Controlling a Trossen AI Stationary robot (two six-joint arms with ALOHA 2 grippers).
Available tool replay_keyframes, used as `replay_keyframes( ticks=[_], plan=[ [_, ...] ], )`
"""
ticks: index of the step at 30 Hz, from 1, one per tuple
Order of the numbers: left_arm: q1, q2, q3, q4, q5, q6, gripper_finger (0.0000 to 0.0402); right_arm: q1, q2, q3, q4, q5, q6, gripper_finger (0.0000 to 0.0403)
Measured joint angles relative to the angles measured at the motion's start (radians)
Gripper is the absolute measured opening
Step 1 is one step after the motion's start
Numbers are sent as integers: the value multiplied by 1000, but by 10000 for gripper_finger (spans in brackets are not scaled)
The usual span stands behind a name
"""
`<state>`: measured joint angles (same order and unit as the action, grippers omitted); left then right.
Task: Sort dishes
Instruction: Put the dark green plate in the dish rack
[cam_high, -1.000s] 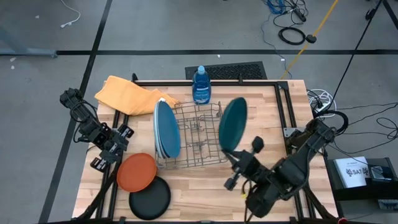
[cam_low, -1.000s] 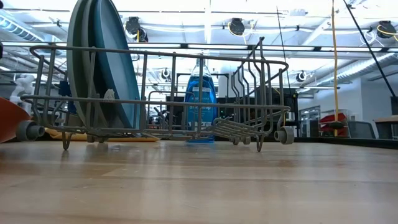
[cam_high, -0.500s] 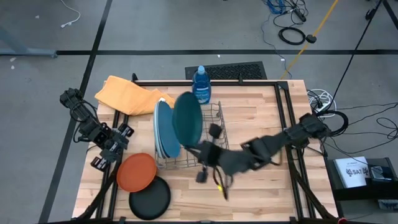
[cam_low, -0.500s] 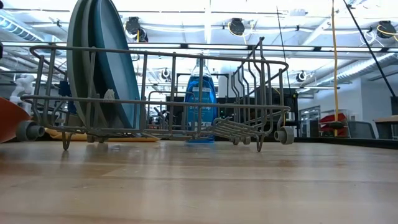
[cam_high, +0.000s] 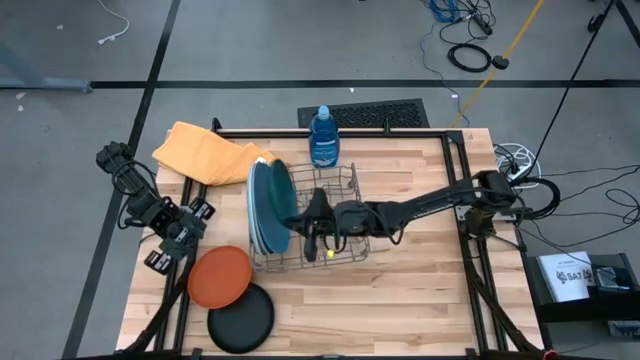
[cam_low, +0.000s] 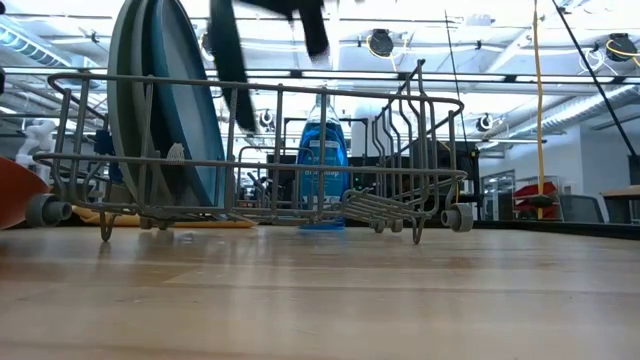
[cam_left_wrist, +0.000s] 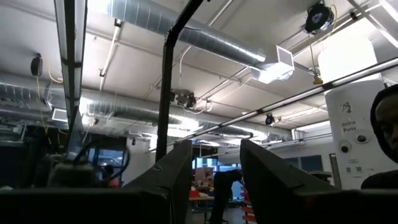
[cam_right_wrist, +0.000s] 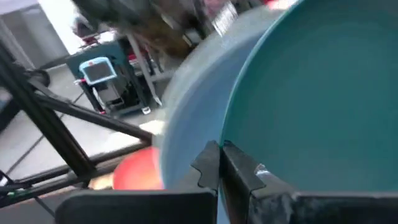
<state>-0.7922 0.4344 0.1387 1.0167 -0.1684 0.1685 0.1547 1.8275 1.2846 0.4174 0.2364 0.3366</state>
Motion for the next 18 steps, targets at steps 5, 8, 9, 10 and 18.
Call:
replay_keyframes(
  ticks=[5,8,9,10,18],
  plan=[
    [0,0,0,3,1,-5,137,-26,-2,-195,306,-77,126,0],
    [0,0,0,-1,2,1,137,-18,-4,-267,431,-85,155,0],
    [0,0,0,-3,2,5,137,-15,-4,-280,451,-87,162,0],
    [0,0,0,-4,2,11,137,-14,-4,-285,455,-87,173,0],
    [0,0,0,-8,3,22,137,-1,3,-291,448,-55,203,0]
  ],
)
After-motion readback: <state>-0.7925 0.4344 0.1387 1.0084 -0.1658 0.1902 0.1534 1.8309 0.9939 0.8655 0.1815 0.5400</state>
